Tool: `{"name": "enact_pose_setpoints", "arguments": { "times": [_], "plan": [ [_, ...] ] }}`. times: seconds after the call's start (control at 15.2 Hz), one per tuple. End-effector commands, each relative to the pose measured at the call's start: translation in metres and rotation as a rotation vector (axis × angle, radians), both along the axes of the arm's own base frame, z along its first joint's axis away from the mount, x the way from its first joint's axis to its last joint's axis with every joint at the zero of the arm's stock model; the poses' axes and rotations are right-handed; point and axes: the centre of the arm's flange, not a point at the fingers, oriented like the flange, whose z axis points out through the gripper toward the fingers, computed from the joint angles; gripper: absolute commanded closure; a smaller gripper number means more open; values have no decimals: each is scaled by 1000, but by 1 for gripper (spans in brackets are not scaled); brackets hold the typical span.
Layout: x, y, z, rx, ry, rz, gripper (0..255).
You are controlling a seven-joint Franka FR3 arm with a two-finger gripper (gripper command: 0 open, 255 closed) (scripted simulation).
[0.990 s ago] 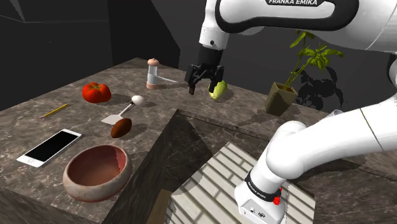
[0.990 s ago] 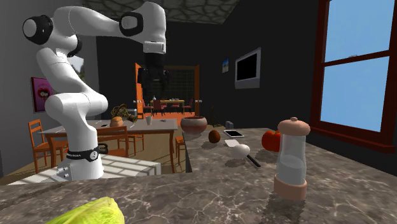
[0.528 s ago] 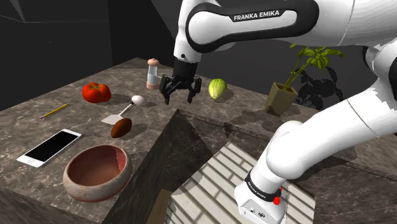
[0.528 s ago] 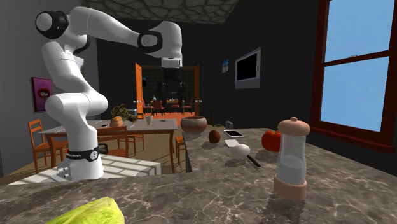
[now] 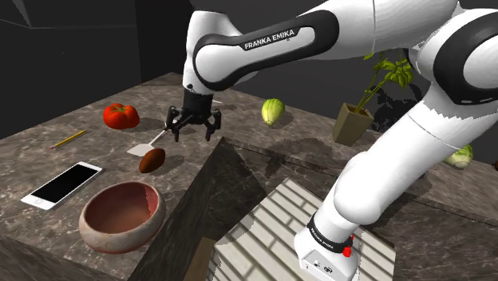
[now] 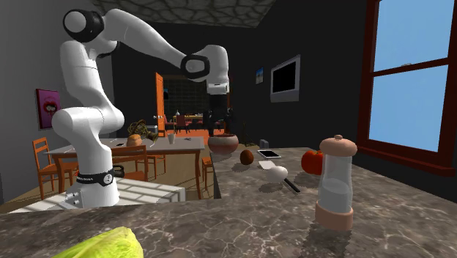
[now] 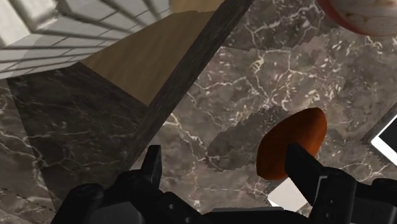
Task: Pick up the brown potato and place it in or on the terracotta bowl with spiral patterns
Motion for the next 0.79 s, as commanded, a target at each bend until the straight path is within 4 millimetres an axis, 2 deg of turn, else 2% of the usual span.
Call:
{"name": "enact_pose_setpoints", "arguments": {
  "times": [0.0, 0.53, 0.73],
  "plan": [
    [16, 17, -13, 4, -9, -28, 0],
    [84, 72, -65, 10, -41, -130, 0],
    [86, 73, -76, 10, -41, -131, 0]
  ]
}}
